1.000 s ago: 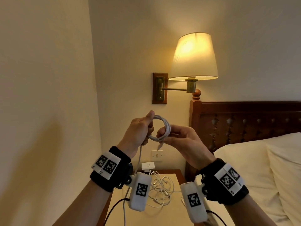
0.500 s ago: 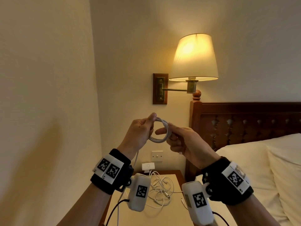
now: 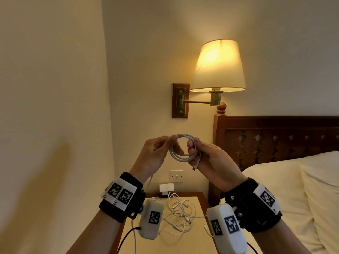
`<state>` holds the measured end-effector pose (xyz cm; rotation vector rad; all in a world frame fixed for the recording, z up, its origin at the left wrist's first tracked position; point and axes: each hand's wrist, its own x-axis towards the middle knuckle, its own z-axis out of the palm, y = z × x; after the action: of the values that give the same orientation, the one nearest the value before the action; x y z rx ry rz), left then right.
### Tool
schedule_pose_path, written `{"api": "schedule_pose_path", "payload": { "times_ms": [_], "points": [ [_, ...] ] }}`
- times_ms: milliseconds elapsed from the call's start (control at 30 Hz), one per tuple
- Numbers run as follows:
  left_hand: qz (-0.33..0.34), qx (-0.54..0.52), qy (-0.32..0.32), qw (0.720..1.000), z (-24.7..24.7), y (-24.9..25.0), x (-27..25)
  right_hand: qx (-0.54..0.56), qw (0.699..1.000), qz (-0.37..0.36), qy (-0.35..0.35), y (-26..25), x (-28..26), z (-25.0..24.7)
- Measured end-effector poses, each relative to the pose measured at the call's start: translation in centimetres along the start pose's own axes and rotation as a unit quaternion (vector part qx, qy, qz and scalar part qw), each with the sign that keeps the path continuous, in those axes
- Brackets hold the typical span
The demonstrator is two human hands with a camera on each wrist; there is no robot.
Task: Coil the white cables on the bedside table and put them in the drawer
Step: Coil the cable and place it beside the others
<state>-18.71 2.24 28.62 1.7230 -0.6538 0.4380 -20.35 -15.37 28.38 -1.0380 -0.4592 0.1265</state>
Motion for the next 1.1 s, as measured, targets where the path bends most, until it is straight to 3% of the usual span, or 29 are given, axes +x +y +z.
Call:
{"api": "schedule_pose_path", "payload": {
  "times_ms": [133, 333, 467, 633, 700, 800, 967, 1100],
  "points": [
    [0.035, 0.092, 0.034, 0.995, -1.7, -3.0, -0.5, 0.049, 0.998, -0.028, 0.038, -1.0, -0.3, -0.7],
    [0.057, 0.074, 0.04, 0.995, -2.3, -4.9, -1.3, 0.07, 0.997, -0.013, 0.043, -1.2, -0.5, -0.8],
    [0.077, 0.146, 0.053, 0.985, -3.3, -6.4, -1.3, 0.116, 0.993, 0.009, 0.028, -1.9, -0.6, -1.3],
    [0.084, 0.252, 0.097, 0.959, -4.3, -9.9, -2.6, 0.088, 0.996, 0.002, 0.03, -2.7, -0.6, -2.4],
    [0.086, 0.345, 0.033, 0.934, -2.7, -9.5, -3.3, 0.043, 0.998, -0.014, 0.032, -2.4, -0.3, -2.3],
    [0.184, 0.425, -0.046, 0.885, 0.0, -6.4, -4.2, -0.124, 0.988, -0.073, 0.063, -1.8, 0.2, -1.9],
    [0.332, 0.393, -0.044, 0.857, 1.1, -1.1, -3.8, -0.34, 0.931, -0.118, 0.059, -0.7, 0.0, -1.5],
    [0.358, 0.398, 0.012, 0.845, 0.5, -0.4, -2.4, -0.391, 0.913, -0.118, 0.017, -0.2, -0.5, -1.4]
  ]
}}
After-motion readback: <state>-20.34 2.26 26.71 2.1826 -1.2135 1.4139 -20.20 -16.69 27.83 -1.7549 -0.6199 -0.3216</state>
